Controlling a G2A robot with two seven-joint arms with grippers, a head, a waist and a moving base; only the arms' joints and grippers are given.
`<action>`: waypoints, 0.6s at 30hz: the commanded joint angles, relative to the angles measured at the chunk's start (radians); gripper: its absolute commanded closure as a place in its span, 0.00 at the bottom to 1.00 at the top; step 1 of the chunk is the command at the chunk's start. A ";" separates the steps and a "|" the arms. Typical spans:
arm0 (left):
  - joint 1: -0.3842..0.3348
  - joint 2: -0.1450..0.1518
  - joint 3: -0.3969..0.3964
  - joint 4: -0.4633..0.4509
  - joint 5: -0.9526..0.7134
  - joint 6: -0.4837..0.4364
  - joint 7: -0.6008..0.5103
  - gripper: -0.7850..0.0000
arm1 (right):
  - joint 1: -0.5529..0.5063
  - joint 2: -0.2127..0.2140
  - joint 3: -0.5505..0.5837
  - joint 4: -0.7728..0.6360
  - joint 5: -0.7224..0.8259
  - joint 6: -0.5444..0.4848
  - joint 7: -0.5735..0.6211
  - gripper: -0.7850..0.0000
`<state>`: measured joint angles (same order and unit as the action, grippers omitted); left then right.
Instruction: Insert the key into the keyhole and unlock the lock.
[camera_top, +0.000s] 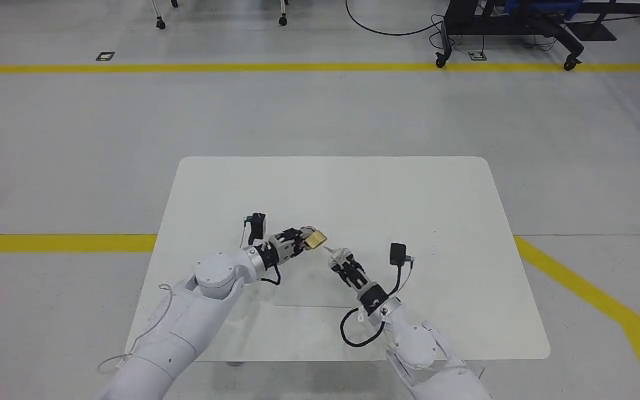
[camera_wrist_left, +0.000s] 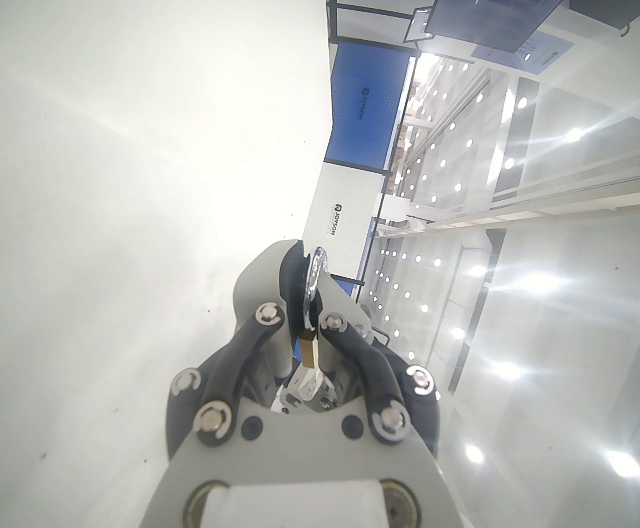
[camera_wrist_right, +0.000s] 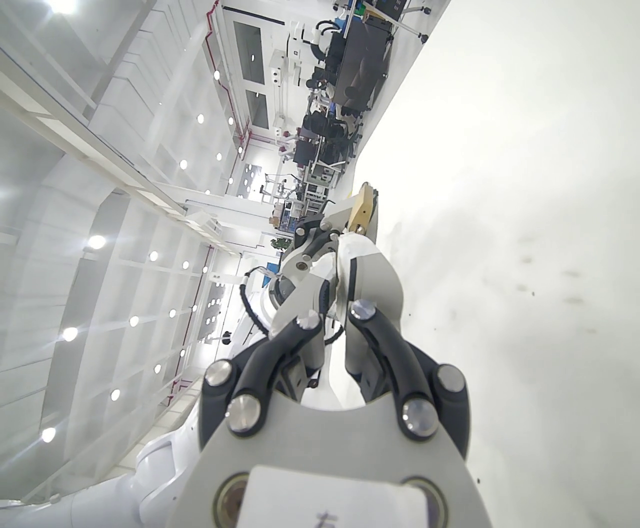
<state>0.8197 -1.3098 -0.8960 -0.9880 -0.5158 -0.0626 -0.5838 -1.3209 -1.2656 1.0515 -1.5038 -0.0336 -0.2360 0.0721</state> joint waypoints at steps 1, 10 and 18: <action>0.001 -0.004 0.004 -0.006 0.004 0.004 0.006 1.00 | 0.001 -0.002 0.001 0.003 0.002 -0.002 0.002 1.00; -0.006 -0.012 -0.012 0.012 0.015 0.001 0.008 1.00 | 0.007 -0.011 0.003 0.010 -0.009 0.021 -0.009 1.00; -0.012 -0.019 -0.016 0.021 0.040 0.005 0.012 1.00 | 0.011 -0.017 0.007 0.018 0.000 0.046 0.011 1.00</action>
<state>0.8079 -1.3275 -0.9122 -0.9676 -0.4770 -0.0570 -0.5717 -1.3110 -1.2817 1.0581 -1.4869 -0.0343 -0.1933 0.0803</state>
